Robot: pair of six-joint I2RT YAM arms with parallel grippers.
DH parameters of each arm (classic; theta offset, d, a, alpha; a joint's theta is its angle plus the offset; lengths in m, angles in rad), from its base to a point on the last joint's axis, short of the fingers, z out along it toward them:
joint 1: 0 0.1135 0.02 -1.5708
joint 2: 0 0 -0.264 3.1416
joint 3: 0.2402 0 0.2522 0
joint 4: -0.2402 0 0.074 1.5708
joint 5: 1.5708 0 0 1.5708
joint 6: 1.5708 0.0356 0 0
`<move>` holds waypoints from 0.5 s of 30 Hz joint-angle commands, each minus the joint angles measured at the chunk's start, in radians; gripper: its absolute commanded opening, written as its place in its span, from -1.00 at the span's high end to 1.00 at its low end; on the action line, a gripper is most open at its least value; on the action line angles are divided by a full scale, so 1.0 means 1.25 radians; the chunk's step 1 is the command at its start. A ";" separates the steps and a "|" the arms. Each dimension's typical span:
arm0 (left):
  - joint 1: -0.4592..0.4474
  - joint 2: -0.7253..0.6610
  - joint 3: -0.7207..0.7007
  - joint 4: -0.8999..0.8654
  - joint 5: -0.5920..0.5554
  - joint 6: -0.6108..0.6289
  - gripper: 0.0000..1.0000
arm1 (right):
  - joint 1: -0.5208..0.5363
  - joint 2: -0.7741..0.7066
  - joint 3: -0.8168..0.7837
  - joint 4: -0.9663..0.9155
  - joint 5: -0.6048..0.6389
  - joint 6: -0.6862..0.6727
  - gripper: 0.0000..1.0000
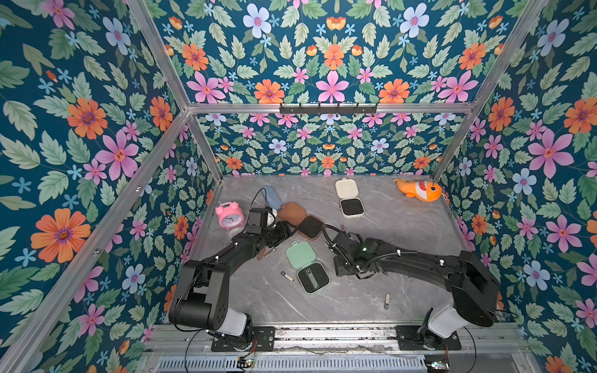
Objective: Organize nail clipper sets
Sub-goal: Adjust the nail clipper at the center of the board.
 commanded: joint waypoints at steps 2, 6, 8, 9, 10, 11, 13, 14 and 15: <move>-0.002 0.009 0.003 0.009 -0.002 0.009 -0.33 | -0.034 -0.111 -0.116 -0.050 0.056 0.172 -0.47; -0.004 0.026 0.005 0.020 0.009 0.005 -0.33 | -0.107 -0.200 -0.203 -0.042 0.040 0.212 -0.62; -0.004 0.032 0.008 0.023 0.012 0.005 -0.33 | -0.161 -0.228 -0.243 -0.030 0.022 0.202 -0.66; -0.005 0.034 0.008 0.024 0.014 0.006 -0.33 | -0.182 -0.238 -0.254 -0.025 0.015 0.195 -0.68; -0.005 0.035 0.008 0.024 0.015 0.007 -0.33 | -0.204 -0.248 -0.266 -0.017 0.008 0.183 -0.70; -0.005 0.036 0.009 0.024 0.015 0.006 -0.33 | -0.225 -0.254 -0.274 -0.009 0.005 0.170 -0.72; -0.006 0.037 0.006 0.025 0.015 0.007 -0.33 | -0.268 -0.258 -0.285 0.009 -0.017 0.143 -0.77; -0.006 0.038 0.004 0.027 0.017 0.006 -0.33 | -0.289 -0.255 -0.291 0.023 -0.034 0.128 -0.79; -0.007 0.037 0.002 0.029 0.017 0.005 -0.33 | -0.305 -0.251 -0.296 0.036 -0.047 0.117 -0.80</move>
